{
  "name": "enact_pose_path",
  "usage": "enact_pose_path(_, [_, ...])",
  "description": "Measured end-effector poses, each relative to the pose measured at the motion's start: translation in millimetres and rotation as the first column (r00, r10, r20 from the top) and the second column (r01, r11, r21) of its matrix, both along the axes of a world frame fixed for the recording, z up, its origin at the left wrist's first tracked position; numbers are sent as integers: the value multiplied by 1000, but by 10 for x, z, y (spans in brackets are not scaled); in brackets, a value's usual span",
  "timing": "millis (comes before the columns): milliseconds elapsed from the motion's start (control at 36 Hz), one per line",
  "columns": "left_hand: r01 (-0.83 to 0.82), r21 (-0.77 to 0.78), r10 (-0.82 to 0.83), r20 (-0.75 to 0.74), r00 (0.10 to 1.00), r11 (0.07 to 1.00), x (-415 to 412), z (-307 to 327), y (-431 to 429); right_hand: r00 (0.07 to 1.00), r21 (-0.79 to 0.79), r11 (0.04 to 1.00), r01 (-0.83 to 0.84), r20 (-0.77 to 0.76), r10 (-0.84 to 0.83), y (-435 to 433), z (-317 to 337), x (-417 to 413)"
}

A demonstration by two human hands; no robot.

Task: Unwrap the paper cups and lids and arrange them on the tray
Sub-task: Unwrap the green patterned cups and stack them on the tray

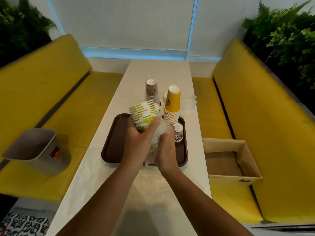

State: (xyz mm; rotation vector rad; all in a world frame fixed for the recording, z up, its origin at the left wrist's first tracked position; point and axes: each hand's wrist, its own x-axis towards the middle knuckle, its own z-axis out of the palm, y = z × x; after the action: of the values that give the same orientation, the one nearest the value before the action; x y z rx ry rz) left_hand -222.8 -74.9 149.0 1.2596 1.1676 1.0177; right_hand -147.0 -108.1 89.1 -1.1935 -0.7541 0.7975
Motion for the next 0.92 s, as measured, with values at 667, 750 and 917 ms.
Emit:
enact_pose_path(667, [240,140,-199,-257,946,961,-286,-185,-138,837,60,948,-312,489,244,20,561,907])
enact_pose_path(750, [246,137,-202,-272,941,959,-328,-213,-155,915,84,978,-189,376,145,48,519,905])
enact_pose_path(917, [194,149,-144,-295,945,970,-388,-219,-131,959,67,974,-215,205,198,4,497,1010])
